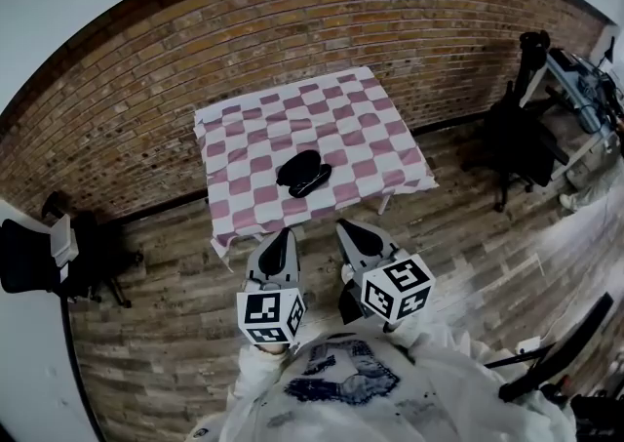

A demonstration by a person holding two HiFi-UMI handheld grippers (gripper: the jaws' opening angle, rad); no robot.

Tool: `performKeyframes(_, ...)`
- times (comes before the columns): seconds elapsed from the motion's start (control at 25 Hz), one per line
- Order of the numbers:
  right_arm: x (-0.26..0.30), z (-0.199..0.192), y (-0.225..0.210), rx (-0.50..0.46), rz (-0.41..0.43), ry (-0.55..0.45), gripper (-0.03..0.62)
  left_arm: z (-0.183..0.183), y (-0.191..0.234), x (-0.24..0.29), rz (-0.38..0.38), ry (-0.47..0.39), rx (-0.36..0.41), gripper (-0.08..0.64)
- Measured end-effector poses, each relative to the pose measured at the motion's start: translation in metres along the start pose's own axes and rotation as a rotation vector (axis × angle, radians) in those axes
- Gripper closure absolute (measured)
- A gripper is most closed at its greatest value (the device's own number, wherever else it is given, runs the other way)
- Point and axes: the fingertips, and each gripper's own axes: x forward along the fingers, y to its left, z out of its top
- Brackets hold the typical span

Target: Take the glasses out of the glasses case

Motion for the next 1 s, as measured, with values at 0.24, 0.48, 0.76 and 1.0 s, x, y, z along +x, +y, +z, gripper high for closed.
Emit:
performKeyframes(0.24,0.033,0.018,-0.027,0.006,0.004,0.004,0.578,0.011,0.012,0.042,0.003,0.011,0.002,0.551)
performKeyframes(0.48,0.069,0.033,-0.051,0.013,0.020,0.012,0.578,0.018,0.028,0.080,0.023,0.023,-0.002,0.551)
performKeyframes(0.76,0.108,0.053,-0.078,0.009,0.051,0.031,0.578,0.031,0.044,0.123,0.058,0.029,-0.011,0.551)
performKeyframes(1.0,0.133,0.068,-0.103,0.004,0.064,0.035,0.578,0.039,0.050,0.158,0.071,0.022,-0.018,0.551)
